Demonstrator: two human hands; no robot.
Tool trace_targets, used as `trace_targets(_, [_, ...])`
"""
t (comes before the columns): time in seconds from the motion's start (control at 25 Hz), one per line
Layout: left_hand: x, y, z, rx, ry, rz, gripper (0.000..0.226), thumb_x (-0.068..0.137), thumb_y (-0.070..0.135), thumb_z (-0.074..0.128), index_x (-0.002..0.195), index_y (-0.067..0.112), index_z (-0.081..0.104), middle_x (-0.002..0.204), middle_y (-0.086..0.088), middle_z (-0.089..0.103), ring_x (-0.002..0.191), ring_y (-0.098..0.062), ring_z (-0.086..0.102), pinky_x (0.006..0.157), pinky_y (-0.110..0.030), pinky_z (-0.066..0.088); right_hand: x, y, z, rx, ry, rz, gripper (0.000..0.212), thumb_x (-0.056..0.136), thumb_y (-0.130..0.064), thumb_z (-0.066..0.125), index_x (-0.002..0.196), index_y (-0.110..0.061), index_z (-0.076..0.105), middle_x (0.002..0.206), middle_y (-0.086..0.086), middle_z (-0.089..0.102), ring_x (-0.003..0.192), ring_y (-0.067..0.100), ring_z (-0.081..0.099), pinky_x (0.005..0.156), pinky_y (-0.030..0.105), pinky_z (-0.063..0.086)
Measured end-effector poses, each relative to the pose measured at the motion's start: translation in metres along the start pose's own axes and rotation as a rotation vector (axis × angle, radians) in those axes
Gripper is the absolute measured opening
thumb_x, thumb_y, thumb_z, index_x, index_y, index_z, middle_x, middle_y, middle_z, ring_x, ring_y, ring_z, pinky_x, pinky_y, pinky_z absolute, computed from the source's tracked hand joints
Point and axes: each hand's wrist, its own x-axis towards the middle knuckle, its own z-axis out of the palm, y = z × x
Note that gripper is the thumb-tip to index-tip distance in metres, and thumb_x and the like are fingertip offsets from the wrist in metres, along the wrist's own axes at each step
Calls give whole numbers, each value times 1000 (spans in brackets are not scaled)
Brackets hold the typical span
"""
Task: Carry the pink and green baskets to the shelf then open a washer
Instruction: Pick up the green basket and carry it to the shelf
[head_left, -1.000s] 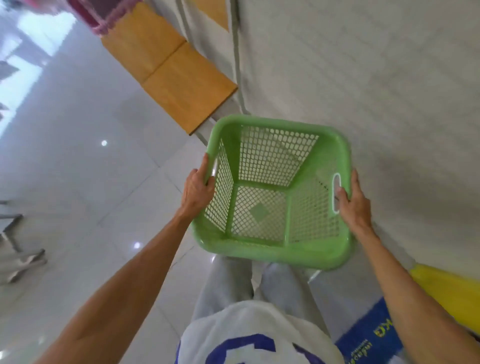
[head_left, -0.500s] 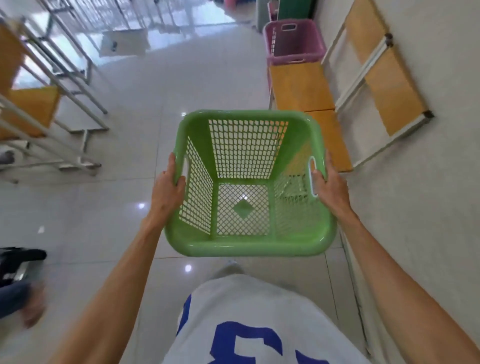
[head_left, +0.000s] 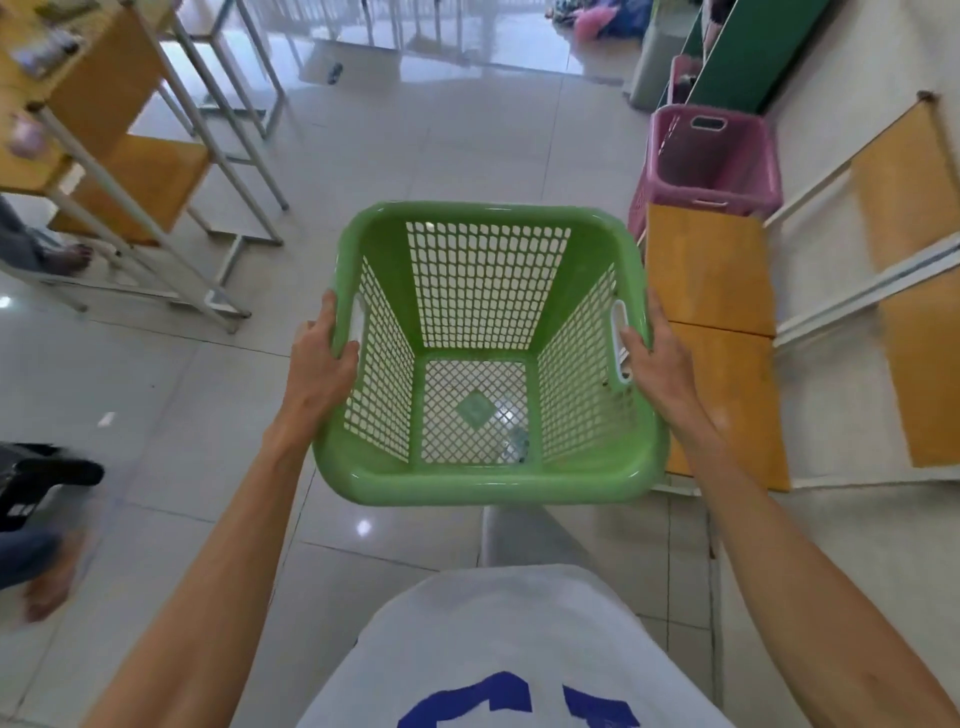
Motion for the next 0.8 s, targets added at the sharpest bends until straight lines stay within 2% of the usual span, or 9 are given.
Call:
trace_targets(0.08, [55, 10, 8, -11, -15, 5, 77, 91, 12, 57, 158, 16, 18, 128, -28, 53, 111, -39, 58, 102, -44, 47, 53, -8, 0, 20, -2, 9, 62, 98, -51, 40, 152, -43, 12, 137, 7, 56, 85, 32, 68, 74, 48, 59])
trace_targets(0.16, [114, 29, 19, -16, -28, -18, 77, 91, 10, 58, 157, 13, 19, 135, -30, 51, 120, -40, 54, 105, -37, 40, 113, -18, -6, 29, -12, 42, 63, 98, -52, 40, 152, -44, 10, 142, 7, 52, 90, 33, 68, 77, 46, 60])
trace_targets(0.28, [196, 69, 40, -44, -33, -18, 77, 92, 8, 59, 157, 13, 19, 140, -30, 48, 127, -39, 50, 103, -31, 34, 201, -26, -20, 44, -15, 77, 63, 100, -42, 42, 154, -39, 11, 143, 15, 50, 95, 39, 67, 78, 44, 59])
trace_targets(0.36, [241, 88, 52, -63, -23, -9, 77, 92, 8, 58, 157, 15, 18, 143, -28, 46, 130, -38, 47, 104, -31, 33, 246, -32, -29, 50, -1, 79, 63, 100, -41, 43, 154, -39, 11, 130, 21, 59, 94, 41, 68, 77, 48, 59])
trace_targets(0.44, [293, 107, 62, -101, -40, -14, 78, 92, 9, 58, 158, 19, 17, 144, -27, 45, 130, -37, 48, 106, -33, 35, 296, -33, -38, 56, 24, 97, 62, 99, -43, 42, 153, -43, 11, 112, 19, 68, 81, 36, 70, 70, 46, 60])
trace_targets(0.52, [348, 126, 74, -133, -78, 8, 79, 92, 13, 58, 157, 25, 15, 143, -25, 45, 128, -38, 50, 109, -43, 41, 346, -31, -45, 58, 50, 111, 62, 98, -45, 41, 151, -47, 10, 98, 16, 70, 73, 35, 69, 64, 46, 60])
trace_targets(0.6, [408, 145, 90, -151, -105, 33, 79, 92, 19, 57, 156, 34, 13, 133, -23, 52, 113, -37, 60, 99, -53, 51, 397, -30, -50, 91, 77, 120, 62, 98, -44, 42, 151, -47, 10, 92, 14, 69, 68, 35, 68, 56, 45, 60])
trace_targets(0.72, [495, 172, 116, -131, -134, 77, 78, 91, 27, 54, 155, 39, 11, 118, -17, 58, 97, -32, 65, 89, -51, 57, 474, -34, -57, 115, 104, 143, 62, 100, -38, 44, 154, -39, 13, 89, 6, 63, 65, 23, 63, 48, 28, 54])
trace_targets(0.8, [567, 194, 136, -145, -169, 125, 79, 89, 32, 52, 155, 41, 10, 116, -16, 59, 95, -31, 66, 87, -52, 58, 534, -37, -61, 116, 131, 189, 62, 100, -40, 44, 153, -39, 13, 95, 3, 63, 71, 22, 67, 55, 30, 57])
